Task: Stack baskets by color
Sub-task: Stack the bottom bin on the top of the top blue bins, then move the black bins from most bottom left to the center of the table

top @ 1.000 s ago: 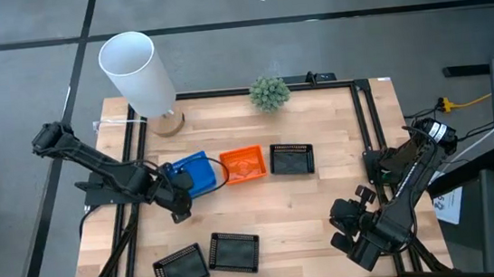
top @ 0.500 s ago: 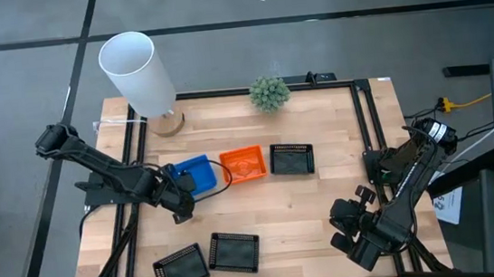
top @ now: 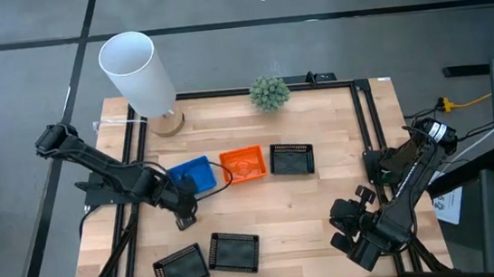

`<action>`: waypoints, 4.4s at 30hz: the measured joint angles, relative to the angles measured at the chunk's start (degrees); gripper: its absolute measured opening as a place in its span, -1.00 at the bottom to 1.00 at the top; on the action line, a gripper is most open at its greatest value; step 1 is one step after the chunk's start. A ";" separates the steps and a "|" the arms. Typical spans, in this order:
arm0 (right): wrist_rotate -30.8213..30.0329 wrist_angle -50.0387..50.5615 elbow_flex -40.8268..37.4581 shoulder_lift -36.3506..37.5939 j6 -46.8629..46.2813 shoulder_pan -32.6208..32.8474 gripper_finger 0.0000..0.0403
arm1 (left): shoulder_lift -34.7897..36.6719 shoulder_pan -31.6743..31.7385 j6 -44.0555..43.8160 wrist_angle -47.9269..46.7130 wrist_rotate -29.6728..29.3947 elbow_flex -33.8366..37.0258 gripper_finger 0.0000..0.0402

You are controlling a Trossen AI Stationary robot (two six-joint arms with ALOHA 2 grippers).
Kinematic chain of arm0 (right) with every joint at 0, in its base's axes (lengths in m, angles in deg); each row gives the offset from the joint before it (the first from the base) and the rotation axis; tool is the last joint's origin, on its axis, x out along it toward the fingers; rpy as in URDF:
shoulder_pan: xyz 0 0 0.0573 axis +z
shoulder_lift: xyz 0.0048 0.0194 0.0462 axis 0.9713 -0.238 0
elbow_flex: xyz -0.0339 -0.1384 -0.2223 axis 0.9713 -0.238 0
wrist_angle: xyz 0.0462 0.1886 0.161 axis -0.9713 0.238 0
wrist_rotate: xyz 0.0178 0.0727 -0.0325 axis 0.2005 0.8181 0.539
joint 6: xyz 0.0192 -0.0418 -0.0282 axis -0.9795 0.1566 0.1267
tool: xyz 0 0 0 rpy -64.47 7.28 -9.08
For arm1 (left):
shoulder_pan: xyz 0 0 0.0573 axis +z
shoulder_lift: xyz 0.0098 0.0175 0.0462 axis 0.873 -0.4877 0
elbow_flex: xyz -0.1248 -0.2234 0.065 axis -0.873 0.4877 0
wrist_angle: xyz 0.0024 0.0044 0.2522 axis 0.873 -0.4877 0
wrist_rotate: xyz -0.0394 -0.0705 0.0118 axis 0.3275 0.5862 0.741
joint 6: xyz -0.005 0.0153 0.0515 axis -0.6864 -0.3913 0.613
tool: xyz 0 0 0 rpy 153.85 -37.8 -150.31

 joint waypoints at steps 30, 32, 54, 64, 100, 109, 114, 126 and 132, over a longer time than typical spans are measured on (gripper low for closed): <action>0.00 -0.78 0.00 0.00 0.30 0.02 -0.50 | -7.64 -32.60 -55.95 13.65 23.42 0.54 -0.67; -0.02 -0.78 0.00 0.01 0.35 0.19 -0.50 | -8.28 -34.23 -57.90 18.01 23.58 0.54 -0.79; -0.59 -1.31 0.00 0.00 0.23 1.31 -0.50 | -19.70 -32.00 -53.05 25.09 26.74 0.48 -1.00; -1.03 -1.44 0.00 0.00 0.25 0.88 -0.50 | -25.23 -27.96 -41.98 26.69 20.87 0.51 -1.00; -3.78 -4.00 0.00 0.01 0.30 0.87 -0.50 | -31.31 -24.45 -6.57 5.15 4.29 -31.54 -1.00; -2.82 -4.80 0.00 0.00 0.35 0.92 -0.50 | -44.92 -19.00 3.96 4.26 4.69 -35.25 -1.00; -2.78 -4.89 0.00 0.00 0.46 0.92 -0.50 | -47.37 -14.75 11.76 0.76 4.45 -35.32 -1.00; -2.72 -4.92 0.00 0.00 0.44 0.92 -0.50 | -47.34 2.99 37.66 8.22 -4.02 -35.34 -1.00; -0.61 -5.46 0.00 0.00 0.11 0.94 -0.50 | -44.43 5.91 39.44 -3.18 -3.92 -42.29 -1.00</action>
